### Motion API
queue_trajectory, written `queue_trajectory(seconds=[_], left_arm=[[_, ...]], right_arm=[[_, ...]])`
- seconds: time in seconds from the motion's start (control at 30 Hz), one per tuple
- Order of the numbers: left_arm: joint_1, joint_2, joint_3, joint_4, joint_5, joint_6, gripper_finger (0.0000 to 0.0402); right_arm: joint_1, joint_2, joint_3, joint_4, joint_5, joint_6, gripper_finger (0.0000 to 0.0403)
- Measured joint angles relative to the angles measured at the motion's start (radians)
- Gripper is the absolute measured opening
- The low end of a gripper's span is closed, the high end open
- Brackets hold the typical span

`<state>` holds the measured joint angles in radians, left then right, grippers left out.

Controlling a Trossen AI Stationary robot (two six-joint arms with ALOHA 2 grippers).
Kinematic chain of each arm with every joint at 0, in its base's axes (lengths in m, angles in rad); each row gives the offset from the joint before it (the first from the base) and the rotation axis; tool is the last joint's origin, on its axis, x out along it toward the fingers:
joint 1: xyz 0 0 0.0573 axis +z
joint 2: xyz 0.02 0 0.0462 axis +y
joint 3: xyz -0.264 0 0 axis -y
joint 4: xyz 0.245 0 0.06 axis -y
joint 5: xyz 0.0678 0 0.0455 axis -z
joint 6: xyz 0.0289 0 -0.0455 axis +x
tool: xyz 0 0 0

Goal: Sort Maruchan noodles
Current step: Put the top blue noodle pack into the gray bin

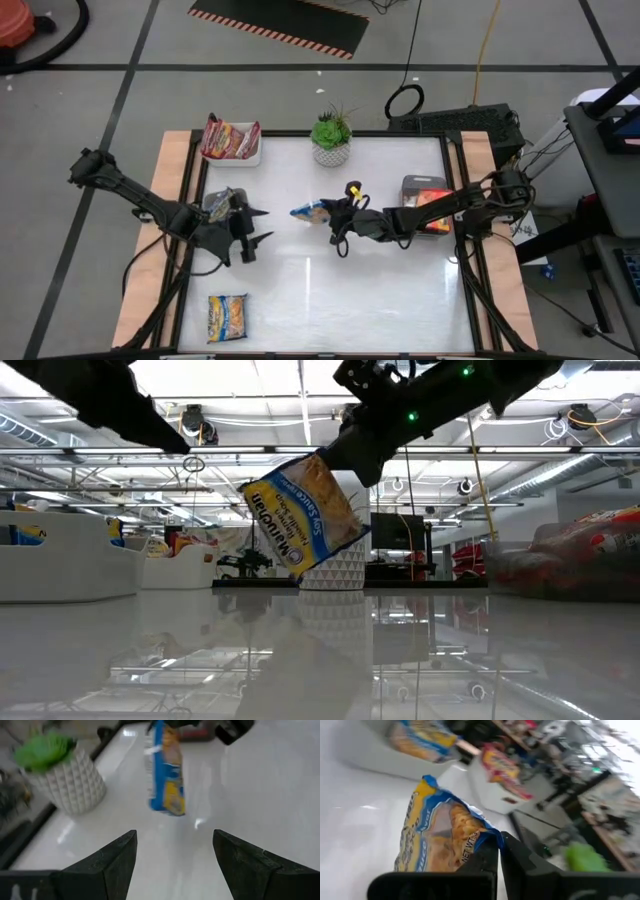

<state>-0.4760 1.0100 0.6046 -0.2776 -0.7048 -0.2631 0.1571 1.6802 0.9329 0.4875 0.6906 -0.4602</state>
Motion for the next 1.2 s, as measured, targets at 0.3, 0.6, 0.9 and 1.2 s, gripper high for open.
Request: queue_trajectory(seconds=[0.3, 0.6, 0.9, 1.2], left_arm=[[0.047, 0.0, -0.124, 0.31, 0.0, 0.178, 0.0267], [0.061, 0.0, -0.132, 0.512, 0.077, 0.226, 0.0267], [0.048, 0.04, -0.132, 0.718, 0.081, 0.219, 0.0267], [0.023, 0.197, -0.132, 1.0, 0.068, 0.325, 0.0267]], right_arm=[[0.008, -0.079, 0.0, 0.039, 0.075, -0.001, 0.0], [0.056, -0.168, 0.0, 0.108, 0.074, -0.013, 0.0], [0.122, -0.168, 0.018, 0.271, 0.073, -0.06, 0.0], [0.18, -0.163, 0.081, 0.271, 0.071, -0.061, 0.0]])
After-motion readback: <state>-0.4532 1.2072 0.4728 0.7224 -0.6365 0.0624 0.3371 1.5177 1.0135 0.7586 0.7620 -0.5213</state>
